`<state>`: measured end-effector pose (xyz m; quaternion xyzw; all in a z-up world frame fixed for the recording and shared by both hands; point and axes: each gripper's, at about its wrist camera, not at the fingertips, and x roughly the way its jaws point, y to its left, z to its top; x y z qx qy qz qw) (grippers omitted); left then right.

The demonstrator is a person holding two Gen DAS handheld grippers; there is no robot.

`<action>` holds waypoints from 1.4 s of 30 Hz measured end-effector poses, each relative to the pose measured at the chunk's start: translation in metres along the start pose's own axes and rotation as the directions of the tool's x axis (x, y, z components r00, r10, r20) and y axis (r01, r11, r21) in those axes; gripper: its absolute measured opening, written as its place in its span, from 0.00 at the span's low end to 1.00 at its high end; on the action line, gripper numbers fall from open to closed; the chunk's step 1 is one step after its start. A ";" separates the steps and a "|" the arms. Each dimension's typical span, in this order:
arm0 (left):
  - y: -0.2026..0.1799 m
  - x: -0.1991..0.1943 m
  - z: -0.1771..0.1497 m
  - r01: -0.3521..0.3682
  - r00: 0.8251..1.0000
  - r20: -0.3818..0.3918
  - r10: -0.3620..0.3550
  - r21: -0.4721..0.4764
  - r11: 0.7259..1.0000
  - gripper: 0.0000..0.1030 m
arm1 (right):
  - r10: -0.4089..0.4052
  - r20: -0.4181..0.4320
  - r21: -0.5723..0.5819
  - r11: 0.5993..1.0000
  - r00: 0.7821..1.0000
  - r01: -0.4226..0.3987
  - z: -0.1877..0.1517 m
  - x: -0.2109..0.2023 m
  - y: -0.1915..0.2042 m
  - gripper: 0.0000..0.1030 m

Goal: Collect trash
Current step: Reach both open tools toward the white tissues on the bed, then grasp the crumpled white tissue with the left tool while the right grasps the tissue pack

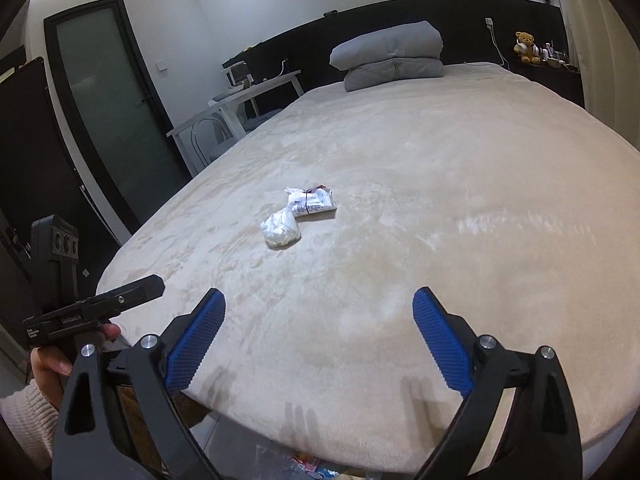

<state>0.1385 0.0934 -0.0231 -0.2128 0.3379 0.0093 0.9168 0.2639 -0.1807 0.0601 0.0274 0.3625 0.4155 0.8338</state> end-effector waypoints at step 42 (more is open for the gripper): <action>0.026 0.146 0.073 -0.094 0.974 -0.197 0.111 0.094 0.991 0.50 | -0.061 0.053 0.027 0.998 0.997 0.060 0.066 0.060 -0.007 0.95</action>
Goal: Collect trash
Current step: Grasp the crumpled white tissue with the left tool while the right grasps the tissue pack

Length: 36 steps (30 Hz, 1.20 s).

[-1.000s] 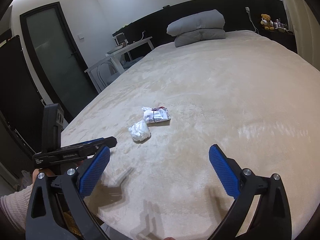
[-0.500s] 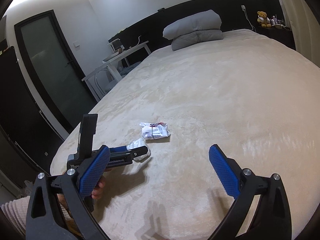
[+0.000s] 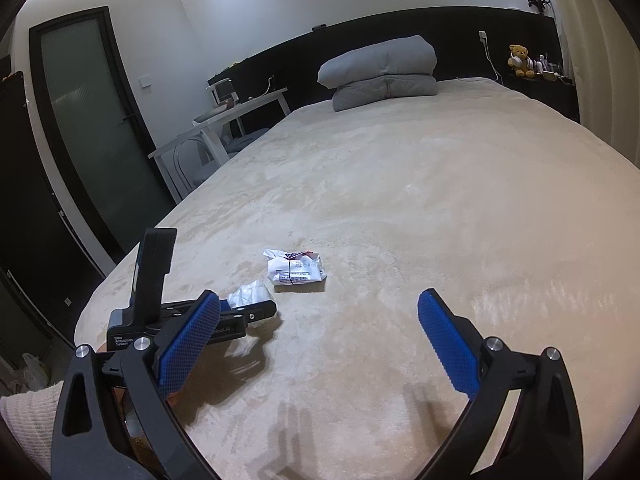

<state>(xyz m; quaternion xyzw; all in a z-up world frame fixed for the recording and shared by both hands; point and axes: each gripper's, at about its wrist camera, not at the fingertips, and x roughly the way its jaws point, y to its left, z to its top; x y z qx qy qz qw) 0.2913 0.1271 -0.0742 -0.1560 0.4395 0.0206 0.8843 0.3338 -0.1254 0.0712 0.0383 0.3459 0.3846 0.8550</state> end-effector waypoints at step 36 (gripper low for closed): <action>0.073 -0.125 -0.030 0.067 0.980 0.186 -0.067 0.004 0.998 0.50 | -0.104 -0.175 -0.095 0.992 0.979 0.089 0.001 0.182 0.046 0.95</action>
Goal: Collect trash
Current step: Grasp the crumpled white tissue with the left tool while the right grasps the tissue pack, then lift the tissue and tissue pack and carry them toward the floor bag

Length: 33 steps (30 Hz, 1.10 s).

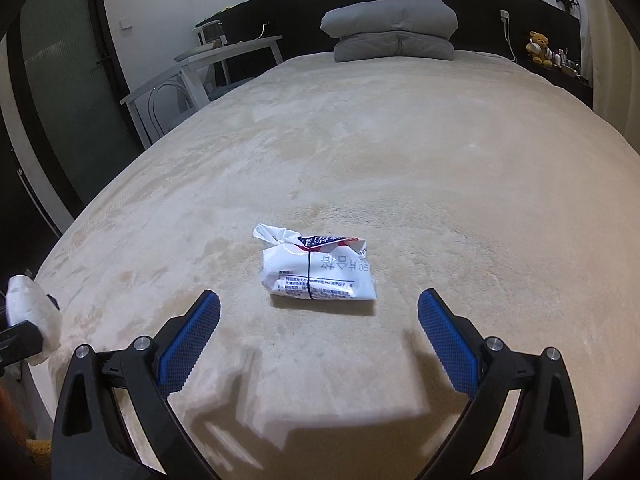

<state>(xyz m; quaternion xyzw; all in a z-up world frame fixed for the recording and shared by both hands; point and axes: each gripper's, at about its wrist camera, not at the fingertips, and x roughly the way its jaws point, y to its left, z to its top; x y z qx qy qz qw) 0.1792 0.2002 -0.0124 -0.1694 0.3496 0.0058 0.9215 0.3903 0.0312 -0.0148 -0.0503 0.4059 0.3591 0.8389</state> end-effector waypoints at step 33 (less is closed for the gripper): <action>-0.003 0.000 0.002 -0.111 0.994 0.030 0.110 0.057 0.992 0.50 | -0.011 -0.042 0.023 1.000 0.999 0.012 0.013 -0.003 0.003 0.68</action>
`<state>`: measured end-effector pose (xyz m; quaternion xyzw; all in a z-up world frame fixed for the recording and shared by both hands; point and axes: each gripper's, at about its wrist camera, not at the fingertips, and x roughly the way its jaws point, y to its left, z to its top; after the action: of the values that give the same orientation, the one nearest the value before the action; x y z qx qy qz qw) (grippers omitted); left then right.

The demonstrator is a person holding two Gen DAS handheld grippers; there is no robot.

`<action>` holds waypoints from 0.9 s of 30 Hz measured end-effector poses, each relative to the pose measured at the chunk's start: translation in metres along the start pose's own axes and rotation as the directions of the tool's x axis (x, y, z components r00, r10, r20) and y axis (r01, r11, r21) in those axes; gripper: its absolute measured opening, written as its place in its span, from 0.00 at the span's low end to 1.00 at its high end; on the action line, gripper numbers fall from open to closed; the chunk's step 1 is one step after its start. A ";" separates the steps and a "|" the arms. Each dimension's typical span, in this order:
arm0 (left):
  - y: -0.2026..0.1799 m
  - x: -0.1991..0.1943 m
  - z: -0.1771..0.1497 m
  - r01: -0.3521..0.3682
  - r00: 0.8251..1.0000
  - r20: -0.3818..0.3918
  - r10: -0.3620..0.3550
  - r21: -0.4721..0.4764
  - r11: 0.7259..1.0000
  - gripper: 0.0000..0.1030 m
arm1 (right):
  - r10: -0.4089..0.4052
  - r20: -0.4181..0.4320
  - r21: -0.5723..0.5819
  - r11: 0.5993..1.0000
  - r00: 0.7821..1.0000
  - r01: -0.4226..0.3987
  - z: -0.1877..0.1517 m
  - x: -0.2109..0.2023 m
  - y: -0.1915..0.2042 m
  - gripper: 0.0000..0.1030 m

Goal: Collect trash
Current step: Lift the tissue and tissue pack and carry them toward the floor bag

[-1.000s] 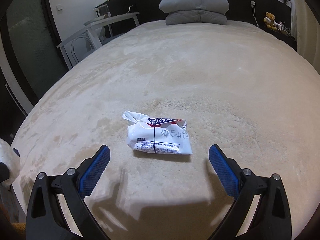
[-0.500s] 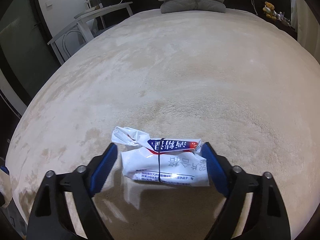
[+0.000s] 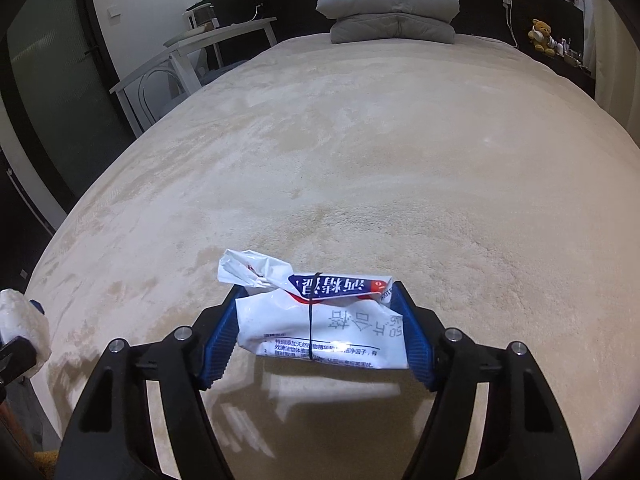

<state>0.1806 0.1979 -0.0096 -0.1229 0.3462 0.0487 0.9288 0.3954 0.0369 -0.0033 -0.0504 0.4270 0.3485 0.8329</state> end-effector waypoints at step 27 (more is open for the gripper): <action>-0.084 -0.051 -0.059 0.045 0.995 0.087 -0.046 0.015 0.999 0.50 | 0.023 0.149 0.060 0.998 0.989 -0.032 -0.113 -0.189 -0.032 0.68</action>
<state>0.1197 0.1007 -0.0032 -0.1222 0.3026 0.0306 0.9448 0.2642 -0.1317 0.0595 0.0075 0.3753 0.3492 0.8586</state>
